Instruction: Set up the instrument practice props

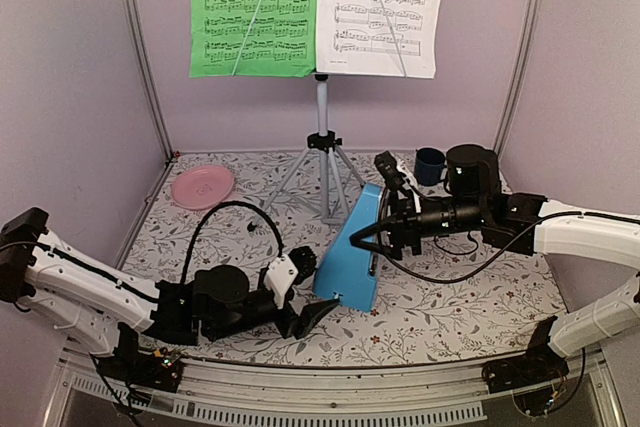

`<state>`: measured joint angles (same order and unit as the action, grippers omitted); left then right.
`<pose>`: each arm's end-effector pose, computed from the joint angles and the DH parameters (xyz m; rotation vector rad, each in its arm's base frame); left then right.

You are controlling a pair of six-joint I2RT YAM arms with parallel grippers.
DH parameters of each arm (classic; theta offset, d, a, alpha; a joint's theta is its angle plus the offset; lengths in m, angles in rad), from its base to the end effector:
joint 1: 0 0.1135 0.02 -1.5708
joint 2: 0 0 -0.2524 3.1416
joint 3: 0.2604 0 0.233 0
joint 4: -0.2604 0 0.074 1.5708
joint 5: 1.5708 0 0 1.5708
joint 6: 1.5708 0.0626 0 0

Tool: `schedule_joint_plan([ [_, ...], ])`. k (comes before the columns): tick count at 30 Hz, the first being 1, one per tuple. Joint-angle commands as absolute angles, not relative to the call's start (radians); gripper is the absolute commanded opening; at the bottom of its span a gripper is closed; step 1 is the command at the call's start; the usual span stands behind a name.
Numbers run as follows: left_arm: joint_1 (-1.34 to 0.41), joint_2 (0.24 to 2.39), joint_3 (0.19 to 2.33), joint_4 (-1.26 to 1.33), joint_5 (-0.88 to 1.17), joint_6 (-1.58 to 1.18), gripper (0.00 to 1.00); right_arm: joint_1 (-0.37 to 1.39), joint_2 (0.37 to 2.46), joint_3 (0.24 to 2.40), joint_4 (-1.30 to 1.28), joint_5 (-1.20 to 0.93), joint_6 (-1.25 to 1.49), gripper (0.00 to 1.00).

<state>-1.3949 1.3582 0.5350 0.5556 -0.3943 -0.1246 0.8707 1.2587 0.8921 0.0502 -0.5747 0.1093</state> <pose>0.0746 -0.2822 0.2010 0.8729 1.6606 -0.7057 0.1637 0.2471 0.2896 -1.1265 1.6762 1.1886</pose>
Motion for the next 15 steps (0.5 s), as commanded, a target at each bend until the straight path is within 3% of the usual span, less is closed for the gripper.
schedule_joint_plan([
  [1, -1.381, 1.340, 0.520, 0.569, -0.358, -0.124, 0.75, 0.879, 1.249, 0.961, 0.147, -0.600, 0.110, 0.20],
  [9, -1.375, 1.332, 0.511, 0.579, -0.342, -0.132, 0.73, 0.879, 1.252, 0.963, 0.146, -0.599, 0.109, 0.20],
  [15, -1.374, 1.333, 0.520, 0.577, -0.356, -0.154, 0.86, 0.880, 1.253, 0.964, 0.146, -0.588, 0.117, 0.20],
])
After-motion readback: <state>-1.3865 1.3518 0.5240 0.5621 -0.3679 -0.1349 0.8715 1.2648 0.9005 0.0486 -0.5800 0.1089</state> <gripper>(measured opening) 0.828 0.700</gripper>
